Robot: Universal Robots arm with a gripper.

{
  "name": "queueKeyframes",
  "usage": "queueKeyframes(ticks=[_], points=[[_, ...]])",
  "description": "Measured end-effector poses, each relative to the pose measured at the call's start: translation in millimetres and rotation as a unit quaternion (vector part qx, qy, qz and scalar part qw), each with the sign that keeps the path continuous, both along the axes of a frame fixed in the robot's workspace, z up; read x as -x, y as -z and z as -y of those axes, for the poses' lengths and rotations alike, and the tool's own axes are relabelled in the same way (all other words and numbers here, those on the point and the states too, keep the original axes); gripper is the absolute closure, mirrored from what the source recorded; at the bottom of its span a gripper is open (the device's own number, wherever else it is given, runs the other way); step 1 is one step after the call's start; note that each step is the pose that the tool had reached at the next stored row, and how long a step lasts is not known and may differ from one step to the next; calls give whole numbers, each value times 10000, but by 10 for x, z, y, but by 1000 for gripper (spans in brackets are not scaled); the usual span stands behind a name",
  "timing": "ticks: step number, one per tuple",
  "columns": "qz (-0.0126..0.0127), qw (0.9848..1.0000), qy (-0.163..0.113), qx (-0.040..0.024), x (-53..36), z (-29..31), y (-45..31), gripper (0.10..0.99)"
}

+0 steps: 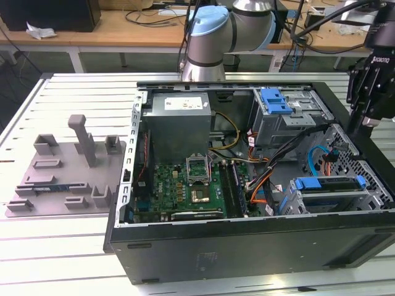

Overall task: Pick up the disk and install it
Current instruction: 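Insert the first disk wire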

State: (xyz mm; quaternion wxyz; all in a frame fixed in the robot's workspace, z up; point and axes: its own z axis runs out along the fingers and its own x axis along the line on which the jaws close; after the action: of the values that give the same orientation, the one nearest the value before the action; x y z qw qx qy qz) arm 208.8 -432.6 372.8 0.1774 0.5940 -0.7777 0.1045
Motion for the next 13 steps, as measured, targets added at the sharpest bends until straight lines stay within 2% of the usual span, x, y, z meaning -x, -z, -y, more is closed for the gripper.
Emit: queueKeyframes(ticks=[5,7,8,10,11,13], points=[[8,9998,206,2,-2,-6,34,733],[12,9997,229,5,-4,-30,49,733],[12,9997,231,8,-7,-54,57,733],[12,9997,231,19,-16,-174,101,733],[13,9997,231,43,-21,-254,133,733],[14,9997,231,107,-33,-291,161,733]])
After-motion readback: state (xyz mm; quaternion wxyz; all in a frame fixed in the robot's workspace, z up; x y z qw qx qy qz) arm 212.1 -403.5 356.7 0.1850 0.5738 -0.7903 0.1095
